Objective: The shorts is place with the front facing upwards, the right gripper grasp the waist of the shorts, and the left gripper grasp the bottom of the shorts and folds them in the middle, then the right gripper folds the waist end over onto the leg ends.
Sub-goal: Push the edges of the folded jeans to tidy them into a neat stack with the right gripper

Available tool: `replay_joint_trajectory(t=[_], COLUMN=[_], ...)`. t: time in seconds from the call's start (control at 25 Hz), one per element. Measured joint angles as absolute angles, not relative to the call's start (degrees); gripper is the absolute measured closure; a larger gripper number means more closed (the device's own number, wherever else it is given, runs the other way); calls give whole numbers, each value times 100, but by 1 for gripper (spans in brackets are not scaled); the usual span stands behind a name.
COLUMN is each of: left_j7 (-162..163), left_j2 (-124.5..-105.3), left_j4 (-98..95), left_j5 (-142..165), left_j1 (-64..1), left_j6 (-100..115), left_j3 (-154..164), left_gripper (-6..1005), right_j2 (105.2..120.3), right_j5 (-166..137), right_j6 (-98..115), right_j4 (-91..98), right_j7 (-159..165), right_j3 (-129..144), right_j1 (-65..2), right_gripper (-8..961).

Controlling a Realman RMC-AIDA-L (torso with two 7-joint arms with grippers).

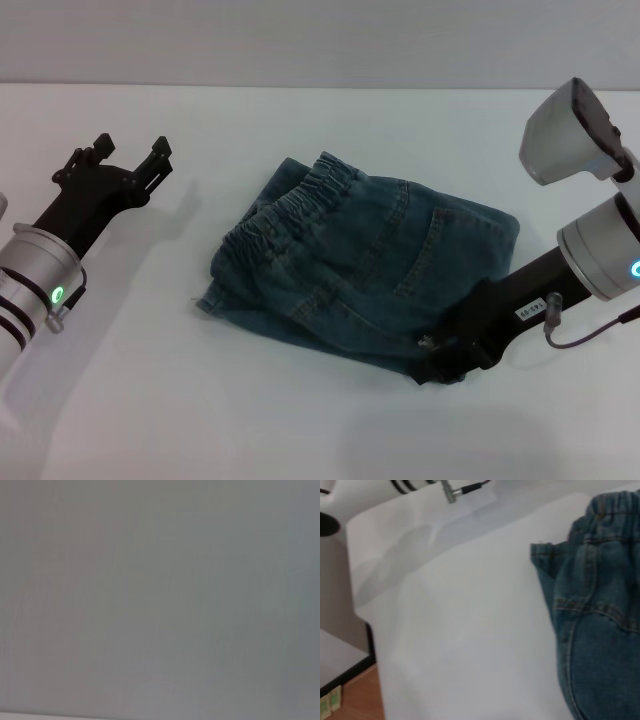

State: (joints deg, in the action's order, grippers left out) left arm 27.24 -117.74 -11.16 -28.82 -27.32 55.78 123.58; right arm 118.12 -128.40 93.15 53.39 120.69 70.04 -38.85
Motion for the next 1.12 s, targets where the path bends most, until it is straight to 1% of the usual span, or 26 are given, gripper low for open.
replay_joint_trajectory(t=[0.28,0.68,0.84,0.96,1.12], left_j7=[2724,2724,2724,2724,2724], left_j2=[-11783,-11786,-11785,-11768,-11765], left_j4=[-1116,-1116,-1101,-1098,-1098], left_j5=[-2883,-2883,-2905,-2927,-2922], left_j1=[-2710,-2698,-2694,-2662,-2608], left_j6=[5567,5541,5531,5560,5734], left_j3=[12358,12357,12358,12311,12158], left_gripper=[189,189,189,189,189], right_j2=[11814,11821,11840,11874,11884], right_j5=[-13161,-13449,-13352,-13088,-12132], right_j6=[8909,7716,7894,8306,8231], right_j4=[5125,5531,5714,6252,6901], right_j7=[12129,12143,12109,12084,11435], right_j3=[6991,6577,6591,6604,6350], right_j1=[-3994,-3719,-3666,-3455,-2866], right_gripper=[496,496,496,496,496])
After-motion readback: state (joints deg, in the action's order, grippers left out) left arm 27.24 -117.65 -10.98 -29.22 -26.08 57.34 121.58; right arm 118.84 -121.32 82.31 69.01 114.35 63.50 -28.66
